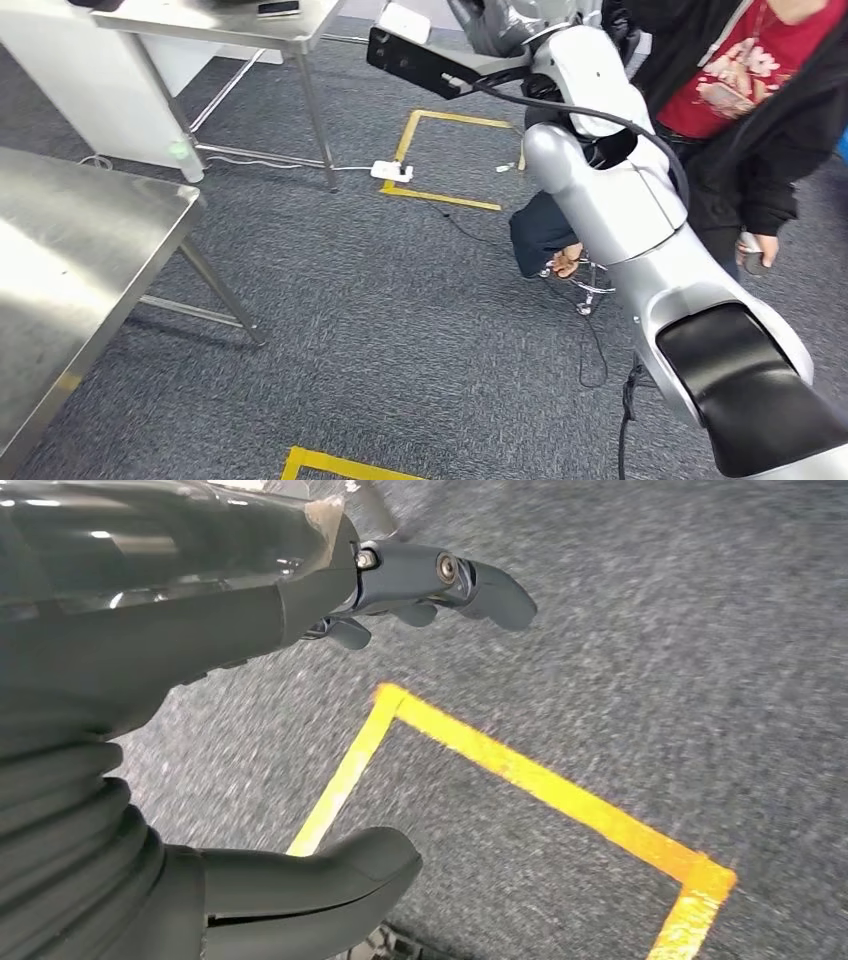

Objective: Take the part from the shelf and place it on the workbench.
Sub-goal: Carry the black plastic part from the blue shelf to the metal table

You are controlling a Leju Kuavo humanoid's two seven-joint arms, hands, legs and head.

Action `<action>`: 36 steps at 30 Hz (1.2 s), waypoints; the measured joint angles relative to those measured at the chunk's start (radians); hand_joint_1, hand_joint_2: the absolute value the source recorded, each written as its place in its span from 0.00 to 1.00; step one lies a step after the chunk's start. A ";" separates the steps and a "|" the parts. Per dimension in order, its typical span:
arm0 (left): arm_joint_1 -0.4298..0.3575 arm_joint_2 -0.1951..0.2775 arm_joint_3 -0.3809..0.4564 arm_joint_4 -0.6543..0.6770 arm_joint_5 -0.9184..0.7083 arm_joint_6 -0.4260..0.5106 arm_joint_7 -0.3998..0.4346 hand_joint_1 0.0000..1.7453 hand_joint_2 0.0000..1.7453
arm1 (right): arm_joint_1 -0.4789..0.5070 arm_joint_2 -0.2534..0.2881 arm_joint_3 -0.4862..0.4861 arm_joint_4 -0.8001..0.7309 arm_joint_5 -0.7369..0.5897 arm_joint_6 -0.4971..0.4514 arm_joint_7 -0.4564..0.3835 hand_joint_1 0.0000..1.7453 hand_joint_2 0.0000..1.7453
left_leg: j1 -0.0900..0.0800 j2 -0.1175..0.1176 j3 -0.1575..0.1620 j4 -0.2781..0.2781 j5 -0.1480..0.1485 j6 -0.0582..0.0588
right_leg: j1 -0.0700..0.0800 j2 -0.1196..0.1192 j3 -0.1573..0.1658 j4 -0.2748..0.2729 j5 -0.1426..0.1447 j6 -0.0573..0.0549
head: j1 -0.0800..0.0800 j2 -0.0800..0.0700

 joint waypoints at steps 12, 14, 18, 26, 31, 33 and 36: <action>0.011 -0.002 0.000 0.000 -0.010 0.000 0.011 0.00 1.00 | 0.028 0.070 0.027 0.023 0.052 -0.010 0.024 1.00 1.00 | 0.012 0.001 -0.078 0.123 -0.062 -0.059 | -0.024 0.013 0.128 -0.290 0.128 -0.006 | -0.010 0.000; 0.010 -0.004 -0.001 0.000 -0.016 0.000 0.013 0.00 1.00 | 0.033 0.074 0.025 0.027 0.057 -0.005 0.027 1.00 1.00 | 0.015 0.029 -0.144 0.256 -0.118 -0.064 | -0.016 -0.010 0.128 -0.290 0.125 -0.014 | -0.011 0.000; 0.009 -0.005 -0.002 0.000 -0.027 -0.001 0.018 0.00 1.00 | 0.049 0.081 0.022 0.036 0.066 0.005 0.030 1.00 1.00 | 0.014 0.047 -0.108 0.190 -0.058 -0.056 | -0.009 -0.051 0.132 -0.290 0.120 -0.019 | -0.011 0.000; -0.009 -0.010 -0.017 -0.004 -0.046 -0.025 -0.013 0.00 1.00 | 0.087 0.066 -0.043 0.025 0.079 0.043 0.042 1.00 1.00 | 0.004 0.053 -0.008 0.004 -0.002 -0.015 | 0.004 -0.058 0.123 -0.251 0.085 0.001 | -0.008 0.000; -0.019 -0.017 -0.018 -0.005 -0.047 -0.033 -0.018 0.00 1.00 | 0.109 0.043 -0.065 0.021 0.076 0.047 0.042 1.00 1.00 | 0.009 -0.002 -0.006 0.001 0.002 -0.007 | -0.009 0.000 -0.006 -0.005 0.003 0.008 | -0.006 0.000; -0.020 -0.018 -0.018 -0.005 -0.049 -0.039 -0.026 0.00 1.00 | 0.114 0.038 -0.070 0.020 0.071 0.055 0.041 1.00 1.00 | 0.011 -0.025 -0.006 0.005 0.001 -0.010 | -0.018 0.007 0.031 -0.098 0.053 0.030 | -0.006 0.000; -0.022 -0.017 -0.018 -0.005 -0.051 -0.048 -0.033 0.00 1.00 | 0.118 0.025 -0.082 0.019 0.057 0.070 0.026 1.00 1.00 | 0.011 -0.055 -0.015 0.017 -0.004 -0.027 | -0.031 0.042 0.108 -0.267 0.119 0.045 | -0.006 0.000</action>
